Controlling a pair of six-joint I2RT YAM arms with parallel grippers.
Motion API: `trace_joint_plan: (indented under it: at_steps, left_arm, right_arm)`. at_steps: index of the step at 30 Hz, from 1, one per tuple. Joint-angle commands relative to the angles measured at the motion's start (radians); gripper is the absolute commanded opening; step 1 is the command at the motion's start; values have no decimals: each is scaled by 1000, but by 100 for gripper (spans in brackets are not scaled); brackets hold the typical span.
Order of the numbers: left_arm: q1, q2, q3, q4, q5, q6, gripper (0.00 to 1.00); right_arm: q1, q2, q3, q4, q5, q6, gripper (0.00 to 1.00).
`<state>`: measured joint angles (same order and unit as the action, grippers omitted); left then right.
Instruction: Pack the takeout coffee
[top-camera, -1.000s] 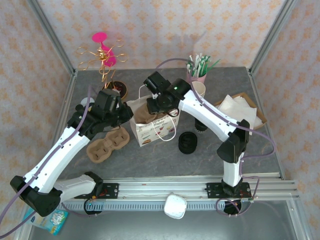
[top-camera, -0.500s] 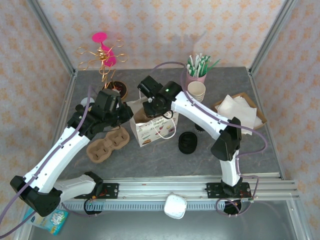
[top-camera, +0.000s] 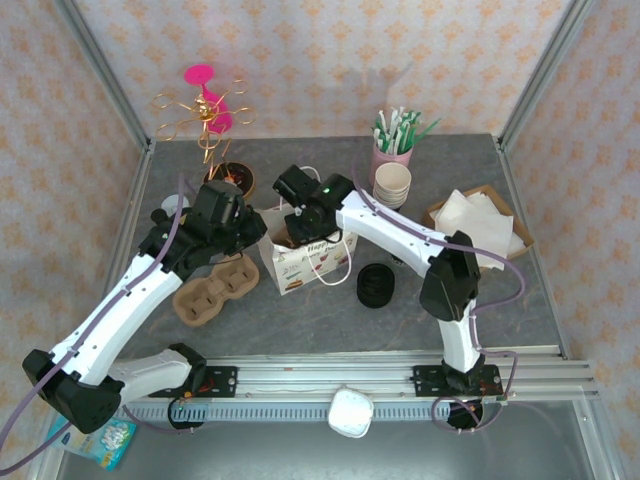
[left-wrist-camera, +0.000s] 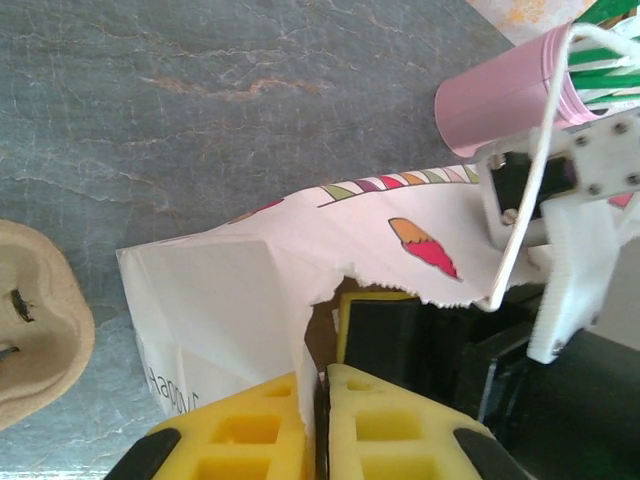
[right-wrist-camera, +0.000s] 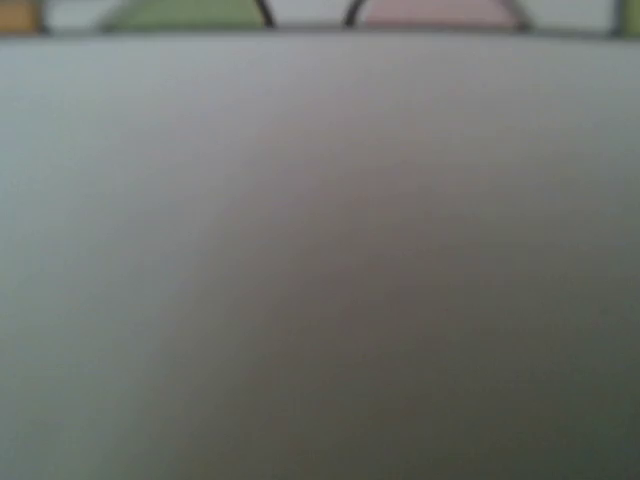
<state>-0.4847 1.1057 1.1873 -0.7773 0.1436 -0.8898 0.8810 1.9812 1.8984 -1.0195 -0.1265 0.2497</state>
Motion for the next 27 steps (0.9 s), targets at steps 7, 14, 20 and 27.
trace_joint_plan:
  at_steps: [7,14,20,27]
  left_arm:
    - [-5,-12,-35,26,-33,-25,14]
    - [-5,-7,-39,22,-37,-23,14]
    - [-5,-9,-46,19,-49,-18,15]
    - [-5,-5,-48,24,-47,-17,15]
  right_arm:
    - [9,50,-81,95,-1,-5,32]
    - [9,66,-135,166,6,-9,33]
    - [9,72,-184,210,16,-9,36]
    - [9,64,-175,222,11,-1,45]
